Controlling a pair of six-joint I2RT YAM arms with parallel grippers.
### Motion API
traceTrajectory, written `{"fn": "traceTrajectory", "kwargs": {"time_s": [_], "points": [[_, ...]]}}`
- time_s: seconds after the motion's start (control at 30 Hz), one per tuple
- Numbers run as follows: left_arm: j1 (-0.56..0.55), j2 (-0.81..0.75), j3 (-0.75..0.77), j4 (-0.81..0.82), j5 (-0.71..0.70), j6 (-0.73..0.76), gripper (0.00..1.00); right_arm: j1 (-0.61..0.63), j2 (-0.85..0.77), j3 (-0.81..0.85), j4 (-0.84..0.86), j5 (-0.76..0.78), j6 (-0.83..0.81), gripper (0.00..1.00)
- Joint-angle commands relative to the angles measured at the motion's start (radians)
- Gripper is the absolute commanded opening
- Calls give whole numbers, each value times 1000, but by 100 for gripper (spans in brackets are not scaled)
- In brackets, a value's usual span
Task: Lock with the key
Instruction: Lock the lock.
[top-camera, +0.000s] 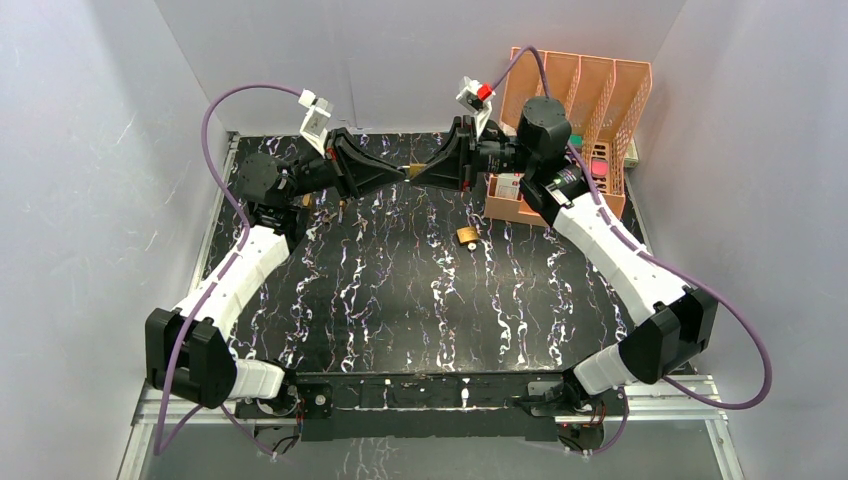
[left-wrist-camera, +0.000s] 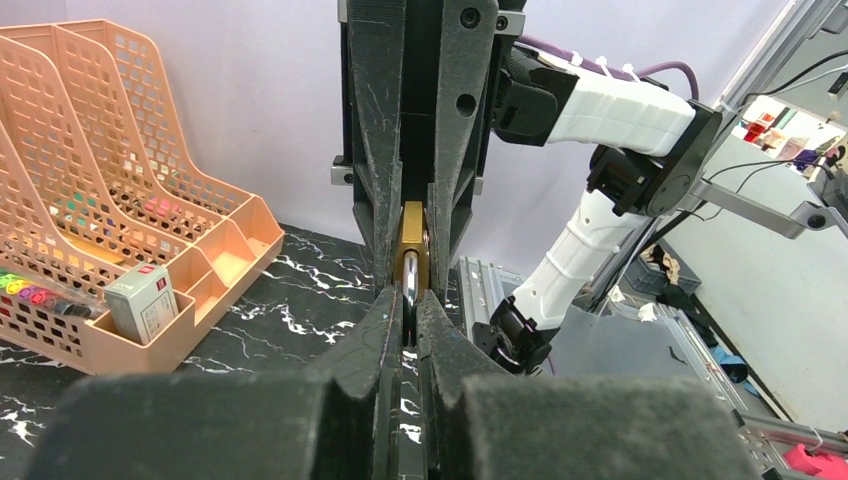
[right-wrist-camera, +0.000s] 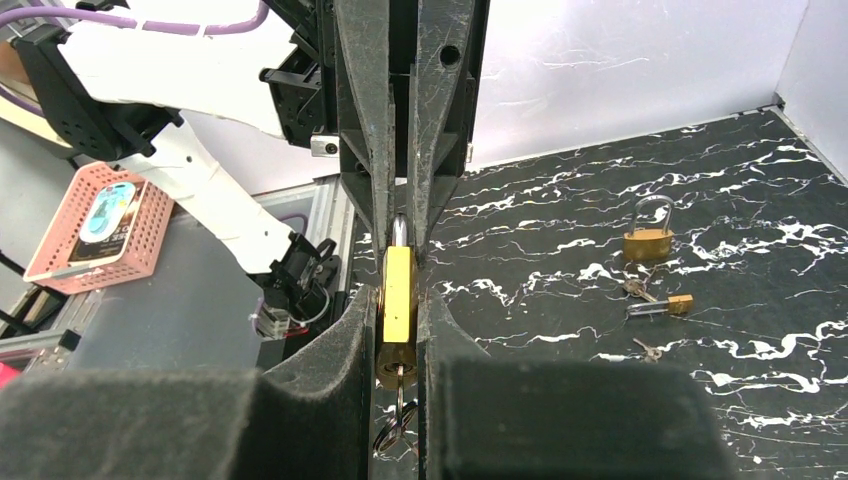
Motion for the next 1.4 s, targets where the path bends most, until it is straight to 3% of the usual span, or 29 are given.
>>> {"fn": "traceTrajectory", "kwargs": {"time_s": [0.0,0.33,0.4,0.43,0.5,0.57,0.77,0.93,1.37], "points": [[-127,0,16,15,32,-1,0,141,24,18,79,124,-43,0],[-126,-15,24,-25,12,39,0,133,-12,2,35,124,-64,2],[-125,-26,31,-92,-17,88,0,110,-38,-11,19,131,-69,36],[-124,-35,38,-151,-40,133,0,87,-59,-27,22,143,-70,48],[-124,-56,60,-283,-92,230,0,53,-113,-58,25,166,-77,68],[-124,-68,81,-373,-131,301,0,12,-155,-76,16,157,-79,78],[-122,-62,124,-444,-176,356,0,-100,-235,-129,33,94,-52,87],[-118,-65,135,-476,-199,381,0,-168,-271,-156,49,48,-31,88],[-96,-83,155,-518,-198,403,0,-189,-274,-243,58,-5,-27,75]]}}
